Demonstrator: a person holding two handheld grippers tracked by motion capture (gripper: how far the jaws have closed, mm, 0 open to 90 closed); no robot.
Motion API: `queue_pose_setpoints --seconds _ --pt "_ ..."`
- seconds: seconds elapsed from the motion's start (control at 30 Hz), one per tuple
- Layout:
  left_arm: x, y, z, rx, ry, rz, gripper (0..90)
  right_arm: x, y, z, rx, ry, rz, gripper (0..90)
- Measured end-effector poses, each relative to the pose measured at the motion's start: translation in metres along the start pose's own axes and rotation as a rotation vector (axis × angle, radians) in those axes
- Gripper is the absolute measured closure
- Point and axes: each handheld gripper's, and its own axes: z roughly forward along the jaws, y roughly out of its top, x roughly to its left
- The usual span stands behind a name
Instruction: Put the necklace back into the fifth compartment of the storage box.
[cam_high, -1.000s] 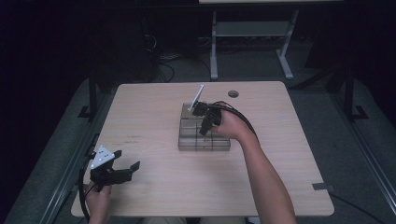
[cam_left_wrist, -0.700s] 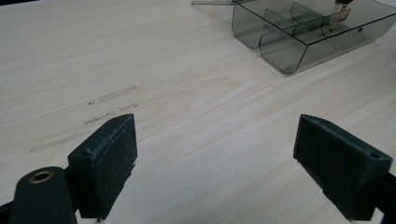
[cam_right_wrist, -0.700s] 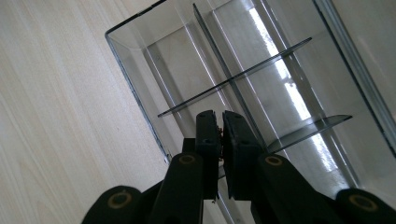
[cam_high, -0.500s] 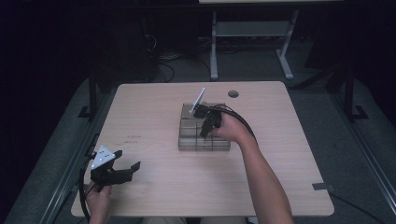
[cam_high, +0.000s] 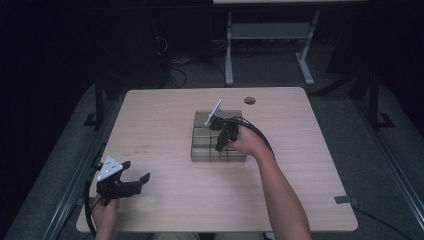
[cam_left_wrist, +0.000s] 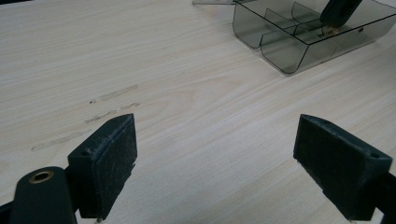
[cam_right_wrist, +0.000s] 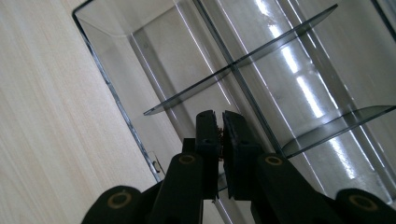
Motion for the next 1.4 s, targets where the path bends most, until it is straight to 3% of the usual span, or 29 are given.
queue_pose_setpoints --seconds 0.5,1.4 --pt "-0.001 0.0 0.0 -0.005 -0.004 -0.002 13.1 -0.002 -0.002 0.013 0.016 0.013 0.01 84.6" --pt "-0.001 0.0 0.0 -0.003 -0.003 -0.003 13.1 -0.005 -0.004 0.016 0.006 0.017 0.026 81.3"
